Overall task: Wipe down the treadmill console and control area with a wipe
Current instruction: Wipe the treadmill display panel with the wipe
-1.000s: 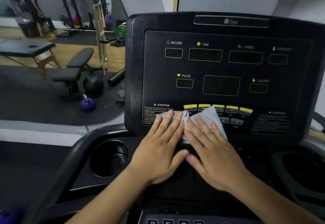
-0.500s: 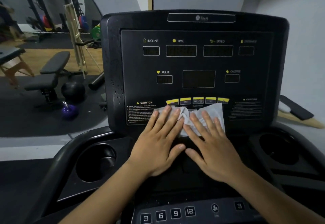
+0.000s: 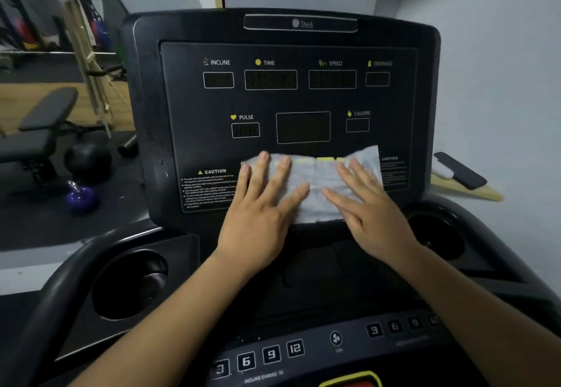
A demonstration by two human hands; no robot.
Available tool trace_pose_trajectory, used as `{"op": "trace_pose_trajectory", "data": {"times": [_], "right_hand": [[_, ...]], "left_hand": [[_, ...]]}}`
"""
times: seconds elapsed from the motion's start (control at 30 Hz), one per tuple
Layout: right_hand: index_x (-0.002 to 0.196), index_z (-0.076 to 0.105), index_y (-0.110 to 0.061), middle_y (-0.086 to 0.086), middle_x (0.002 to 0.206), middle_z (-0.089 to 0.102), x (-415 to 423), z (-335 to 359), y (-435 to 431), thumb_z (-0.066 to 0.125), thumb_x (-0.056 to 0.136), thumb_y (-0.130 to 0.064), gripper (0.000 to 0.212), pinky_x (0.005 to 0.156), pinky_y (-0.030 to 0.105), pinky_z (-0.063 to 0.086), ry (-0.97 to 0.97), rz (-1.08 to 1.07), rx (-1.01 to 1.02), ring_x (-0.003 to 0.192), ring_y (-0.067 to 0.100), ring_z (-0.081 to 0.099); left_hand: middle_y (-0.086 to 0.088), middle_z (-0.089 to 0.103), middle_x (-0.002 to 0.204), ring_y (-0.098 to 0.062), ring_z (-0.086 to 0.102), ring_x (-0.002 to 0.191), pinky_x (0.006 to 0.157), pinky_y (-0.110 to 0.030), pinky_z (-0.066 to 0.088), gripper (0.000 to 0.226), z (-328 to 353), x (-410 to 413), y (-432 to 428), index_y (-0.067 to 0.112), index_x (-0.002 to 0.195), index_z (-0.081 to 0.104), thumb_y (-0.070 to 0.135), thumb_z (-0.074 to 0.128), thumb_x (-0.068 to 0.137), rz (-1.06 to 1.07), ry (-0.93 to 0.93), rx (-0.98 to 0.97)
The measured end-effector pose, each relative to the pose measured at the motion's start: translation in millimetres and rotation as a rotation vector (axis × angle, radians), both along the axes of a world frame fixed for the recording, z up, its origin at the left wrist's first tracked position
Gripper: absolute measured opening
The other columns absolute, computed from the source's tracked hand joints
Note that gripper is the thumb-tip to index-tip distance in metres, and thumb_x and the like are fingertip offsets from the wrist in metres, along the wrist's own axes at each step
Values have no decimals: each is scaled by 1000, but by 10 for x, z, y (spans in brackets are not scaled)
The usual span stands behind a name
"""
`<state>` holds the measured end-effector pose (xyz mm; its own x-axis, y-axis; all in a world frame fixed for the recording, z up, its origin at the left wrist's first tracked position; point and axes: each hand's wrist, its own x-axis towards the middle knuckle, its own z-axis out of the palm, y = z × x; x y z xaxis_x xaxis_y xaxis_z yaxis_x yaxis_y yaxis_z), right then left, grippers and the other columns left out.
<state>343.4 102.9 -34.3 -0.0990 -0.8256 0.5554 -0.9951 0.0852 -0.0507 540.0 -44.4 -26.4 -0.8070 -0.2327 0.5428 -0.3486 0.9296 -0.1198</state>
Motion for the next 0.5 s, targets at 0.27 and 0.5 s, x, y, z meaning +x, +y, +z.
{"op": "trace_pose_trajectory", "data": {"times": [0.27, 0.5], "right_hand": [[131, 61, -22, 9, 156, 30, -588, 365, -78, 64, 90, -3, 45, 119, 47, 18, 67, 52, -73, 148, 26, 17], [131, 60, -25, 7, 156, 31, -778, 215, 81, 54, 97, -23, 34, 121, 41, 12, 11, 94, -149, 149, 22, 14]], "left_hand": [[-18, 19, 162, -49, 5, 147, 118, -62, 8, 55, 341, -507, 50, 31, 147, 42, 41, 41, 93, 70, -34, -53], [-19, 10, 163, -47, -4, 148, 118, -63, 4, 63, 324, -855, 269, 31, 150, 34, 41, 49, 89, 84, -66, -61]]}}
